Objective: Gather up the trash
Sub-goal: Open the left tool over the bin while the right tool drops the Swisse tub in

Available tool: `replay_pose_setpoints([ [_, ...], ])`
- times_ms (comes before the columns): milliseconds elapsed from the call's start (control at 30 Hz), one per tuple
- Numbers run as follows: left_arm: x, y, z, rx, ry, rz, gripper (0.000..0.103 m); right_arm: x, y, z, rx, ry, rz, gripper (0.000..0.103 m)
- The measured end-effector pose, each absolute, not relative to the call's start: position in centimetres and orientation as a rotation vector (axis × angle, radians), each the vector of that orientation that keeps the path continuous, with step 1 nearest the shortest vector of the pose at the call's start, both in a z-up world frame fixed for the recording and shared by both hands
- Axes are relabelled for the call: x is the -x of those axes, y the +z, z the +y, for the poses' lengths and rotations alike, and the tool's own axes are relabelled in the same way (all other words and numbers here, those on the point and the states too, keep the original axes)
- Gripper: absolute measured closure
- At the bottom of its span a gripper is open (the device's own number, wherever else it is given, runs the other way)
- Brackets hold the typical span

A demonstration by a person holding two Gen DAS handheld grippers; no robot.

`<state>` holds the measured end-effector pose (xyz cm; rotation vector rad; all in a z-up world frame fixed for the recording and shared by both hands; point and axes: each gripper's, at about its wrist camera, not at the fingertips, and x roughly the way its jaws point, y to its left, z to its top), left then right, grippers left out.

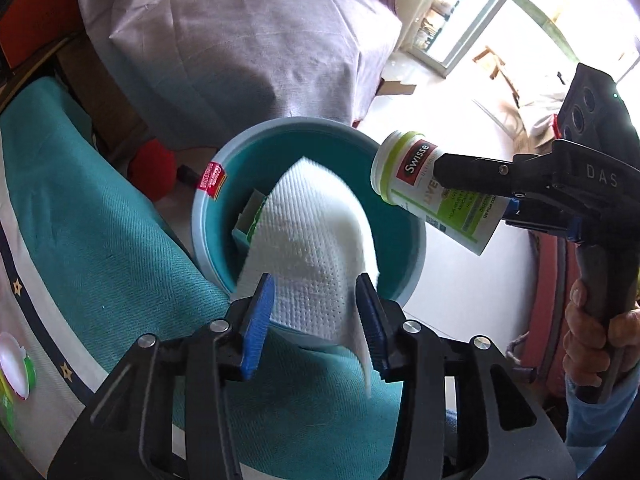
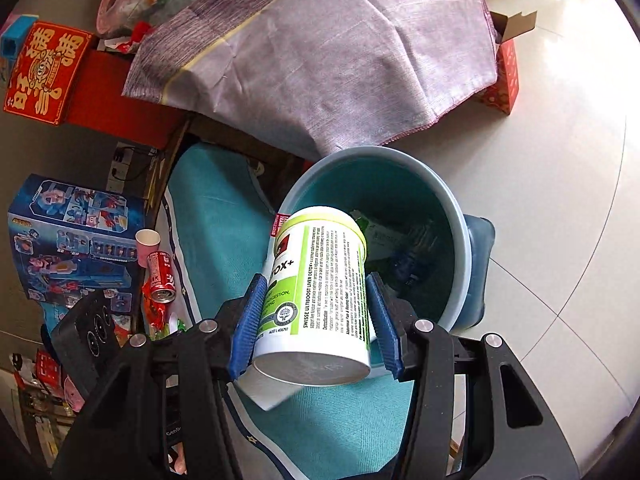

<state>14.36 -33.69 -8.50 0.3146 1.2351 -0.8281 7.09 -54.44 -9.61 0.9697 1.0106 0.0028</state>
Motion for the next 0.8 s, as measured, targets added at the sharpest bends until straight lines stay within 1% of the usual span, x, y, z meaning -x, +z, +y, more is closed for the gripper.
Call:
replay_pose_setpoints([
  [67,-14.6,-8.6,-33.5,-0.305,-0.825,1.239,0.053,-7.4,-10.0,-54.3,-0.968,0.004,1.022,0.054],
  [133,-14.7,-8.4,-33.4,-0.305,-0.810,1.230,0.041,-7.7,-10.2,-54.1,-0.965,0.006,1.030,0.054],
  [167,-14.8,-8.3,-33.2,-0.303,-0.799,1.225,0.038,-7.8,-10.3,-54.0,-0.964,0.007,1.034,0.054],
  [233,-15.0,-8.1,-32.8,-0.299,-0.786,1.219,0.027,-8.1,-10.6,-53.8,-0.959,0.006,1.044,0.054],
  [300,-15.3,-7.8,-32.2,-0.290,-0.770,1.212,0.019,-8.4,-11.0,-53.5,-0.949,0.004,1.056,0.054],
  [333,-15.3,-7.6,-31.9,-0.283,-0.764,1.205,0.017,-8.5,-11.2,-53.4,-0.945,-0.001,1.066,0.054],
  [567,-15.7,-6.2,-29.5,-0.233,-0.726,1.162,0.015,-8.9,-13.1,-52.3,-0.886,-0.056,1.146,0.054],
  [700,-15.9,-6.0,-28.1,-0.205,-0.712,1.163,0.014,-9.1,-14.3,-51.4,-0.877,-0.065,1.198,0.052],
  [767,-15.9,-6.0,-27.7,-0.193,-0.704,1.166,0.014,-9.2,-14.5,-51.0,-0.877,-0.058,1.207,0.047],
  [800,-15.9,-6.1,-27.5,-0.187,-0.700,1.168,0.013,-9.3,-14.4,-50.8,-0.872,-0.057,1.208,0.046],
])
